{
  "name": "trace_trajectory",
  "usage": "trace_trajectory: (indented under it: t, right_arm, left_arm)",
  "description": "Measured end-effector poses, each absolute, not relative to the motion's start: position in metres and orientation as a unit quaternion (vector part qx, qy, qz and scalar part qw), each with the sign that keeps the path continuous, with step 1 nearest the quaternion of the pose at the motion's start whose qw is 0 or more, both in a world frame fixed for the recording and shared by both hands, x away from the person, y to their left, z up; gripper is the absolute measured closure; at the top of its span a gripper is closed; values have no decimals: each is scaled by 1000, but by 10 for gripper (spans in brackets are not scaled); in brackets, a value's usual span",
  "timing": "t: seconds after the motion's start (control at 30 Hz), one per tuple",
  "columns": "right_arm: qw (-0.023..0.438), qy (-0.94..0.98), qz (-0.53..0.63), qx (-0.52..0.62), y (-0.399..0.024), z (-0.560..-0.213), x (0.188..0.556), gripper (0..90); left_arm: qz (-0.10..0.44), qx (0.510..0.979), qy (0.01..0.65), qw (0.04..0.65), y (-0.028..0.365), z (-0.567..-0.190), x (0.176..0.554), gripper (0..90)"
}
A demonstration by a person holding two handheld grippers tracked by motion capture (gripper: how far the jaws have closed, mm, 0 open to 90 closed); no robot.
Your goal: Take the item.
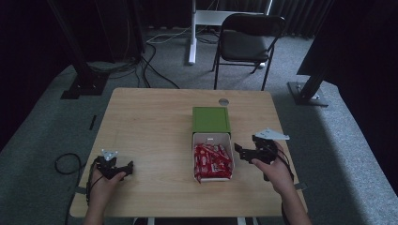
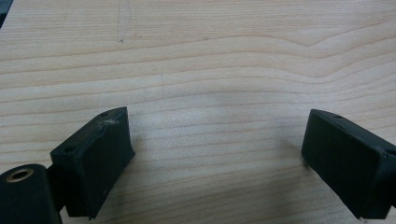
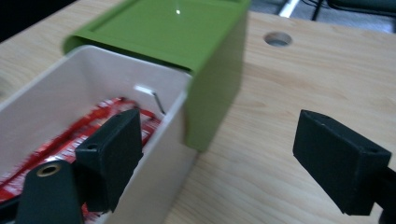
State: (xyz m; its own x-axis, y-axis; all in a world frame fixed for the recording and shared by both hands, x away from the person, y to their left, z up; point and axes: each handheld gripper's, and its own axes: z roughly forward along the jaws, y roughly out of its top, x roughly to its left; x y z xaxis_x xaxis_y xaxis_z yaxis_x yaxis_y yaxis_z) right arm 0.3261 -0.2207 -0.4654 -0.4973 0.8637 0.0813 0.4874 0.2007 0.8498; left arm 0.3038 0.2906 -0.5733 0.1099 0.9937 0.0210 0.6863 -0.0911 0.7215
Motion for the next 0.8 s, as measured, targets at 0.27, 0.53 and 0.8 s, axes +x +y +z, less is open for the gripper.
trace_trajectory:
  t: [0.27,0.53,0.8]
  right_arm:
    - [205,771,441,411,-196,-459,326,198]
    - [180,790,445,382,-174,-461,327,311]
    - [150,817,424,362,-157,-473,331,414]
  left_arm:
    - [269,688,611,286,291,-573,304,94]
    - [269,688,611,286,291,-573,304,94]
    - [269,688,611,286,291,-573,304,94]
